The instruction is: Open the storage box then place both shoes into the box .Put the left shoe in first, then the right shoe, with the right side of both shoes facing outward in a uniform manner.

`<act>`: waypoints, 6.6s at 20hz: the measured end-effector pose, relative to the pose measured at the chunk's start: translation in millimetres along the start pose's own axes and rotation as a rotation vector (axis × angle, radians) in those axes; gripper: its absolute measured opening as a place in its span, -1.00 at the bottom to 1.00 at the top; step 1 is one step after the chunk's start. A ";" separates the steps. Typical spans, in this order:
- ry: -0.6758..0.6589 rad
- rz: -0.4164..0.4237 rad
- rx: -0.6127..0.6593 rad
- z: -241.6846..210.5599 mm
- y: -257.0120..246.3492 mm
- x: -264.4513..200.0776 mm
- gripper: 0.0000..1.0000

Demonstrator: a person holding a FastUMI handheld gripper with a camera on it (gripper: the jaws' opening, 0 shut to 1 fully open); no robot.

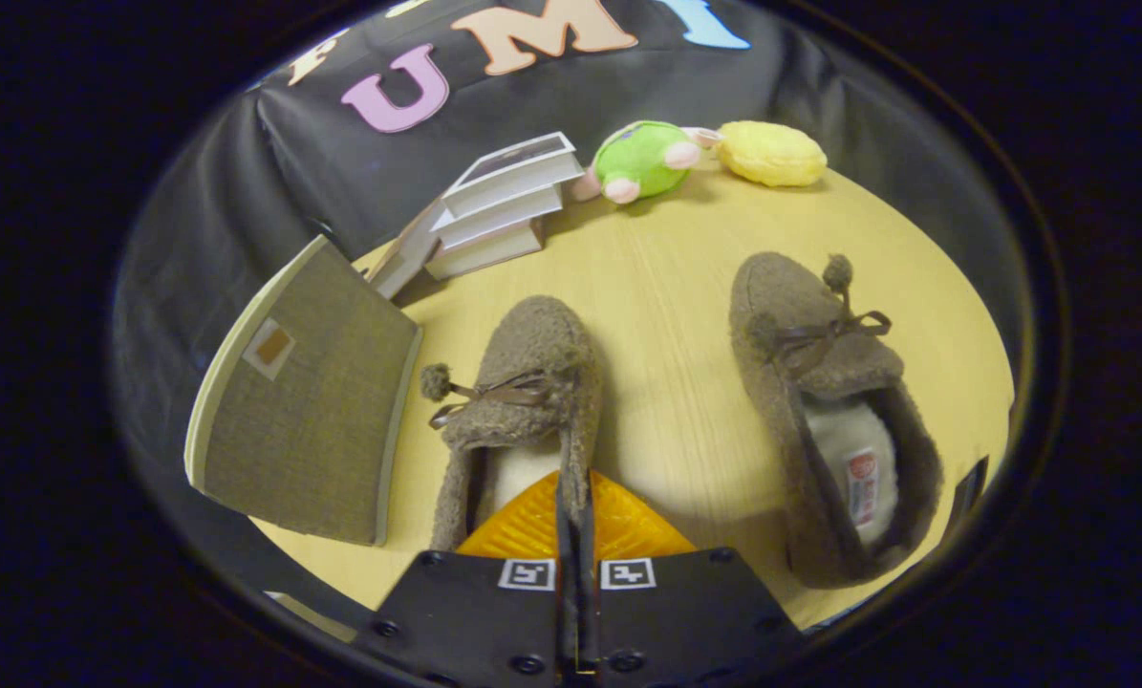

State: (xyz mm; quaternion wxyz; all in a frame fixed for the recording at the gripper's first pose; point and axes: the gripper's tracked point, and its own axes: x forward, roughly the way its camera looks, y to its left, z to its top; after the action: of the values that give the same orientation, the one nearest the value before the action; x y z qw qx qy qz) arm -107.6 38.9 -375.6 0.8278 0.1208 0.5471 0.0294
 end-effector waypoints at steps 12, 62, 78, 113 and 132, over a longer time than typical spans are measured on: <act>-0.013 -0.003 0.238 33.2 29.1 -35.8 -0.93; -0.067 0.351 -0.314 25.7 332.4 -39.9 1.00; -0.368 0.031 -0.337 100.3 37.5 -111.2 1.00; 0.027 -0.243 0.083 33.3 -179.1 -36.5 -0.93; -0.058 -0.163 0.172 65.8 -5.6 -98.7 -0.93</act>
State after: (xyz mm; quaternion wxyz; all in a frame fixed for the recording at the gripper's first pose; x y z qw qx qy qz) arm -87.5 4.5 -263.7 0.8294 0.1473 0.5315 -0.0885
